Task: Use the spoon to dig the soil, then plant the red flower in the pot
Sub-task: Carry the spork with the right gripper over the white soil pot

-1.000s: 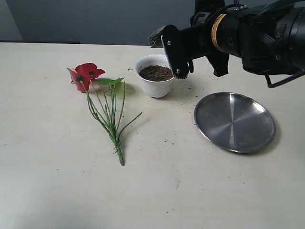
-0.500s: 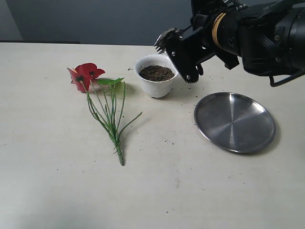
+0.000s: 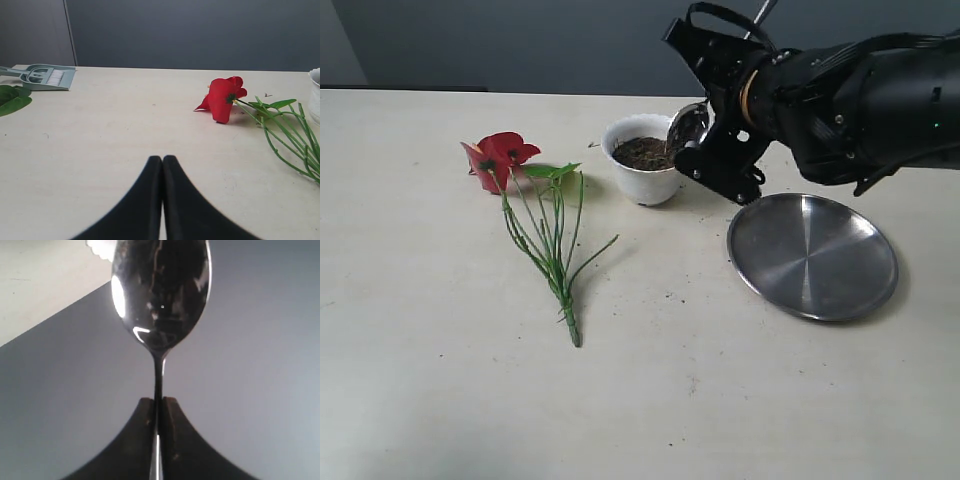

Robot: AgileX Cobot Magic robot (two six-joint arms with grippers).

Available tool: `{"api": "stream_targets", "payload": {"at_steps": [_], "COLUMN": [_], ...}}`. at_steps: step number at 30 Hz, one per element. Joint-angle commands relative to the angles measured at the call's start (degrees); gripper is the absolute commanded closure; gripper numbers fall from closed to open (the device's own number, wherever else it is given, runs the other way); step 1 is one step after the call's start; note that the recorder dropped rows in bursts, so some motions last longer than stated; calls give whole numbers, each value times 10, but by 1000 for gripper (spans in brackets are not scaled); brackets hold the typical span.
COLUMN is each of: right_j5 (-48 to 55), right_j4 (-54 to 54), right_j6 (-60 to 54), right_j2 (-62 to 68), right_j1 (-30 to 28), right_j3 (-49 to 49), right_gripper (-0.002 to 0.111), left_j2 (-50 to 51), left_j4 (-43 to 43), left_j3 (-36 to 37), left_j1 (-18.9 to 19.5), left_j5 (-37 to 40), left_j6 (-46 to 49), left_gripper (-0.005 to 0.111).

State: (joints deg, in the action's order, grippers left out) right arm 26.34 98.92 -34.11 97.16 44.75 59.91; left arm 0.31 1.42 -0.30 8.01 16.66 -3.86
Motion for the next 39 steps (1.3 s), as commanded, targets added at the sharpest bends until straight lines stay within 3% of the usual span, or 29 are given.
{"api": "stream_targets", "payload": {"at_steps": [1, 15, 27, 34, 39], "right_j5": [21, 20, 25, 95, 73], "right_j4": [10, 10, 10, 10, 10], "right_j6": [-91, -247, -257, -309, -328], "right_j2": [20, 83, 84, 84, 84], "right_j1": [0, 0, 0, 0, 0], "right_j3": [6, 112, 111, 111, 113], "right_gripper": [109, 109, 109, 109, 109], "left_j2": [-3, -3, -3, -3, -3], "left_j4": [2, 2, 2, 2, 2], "left_j3": [3, 3, 3, 3, 3], "left_j1": [-1, -1, -1, -1, -1], "left_j5": [-3, -3, -3, -3, -3], "left_j6": [0, 0, 0, 0, 0], "left_gripper": [106, 106, 106, 106, 106]}}
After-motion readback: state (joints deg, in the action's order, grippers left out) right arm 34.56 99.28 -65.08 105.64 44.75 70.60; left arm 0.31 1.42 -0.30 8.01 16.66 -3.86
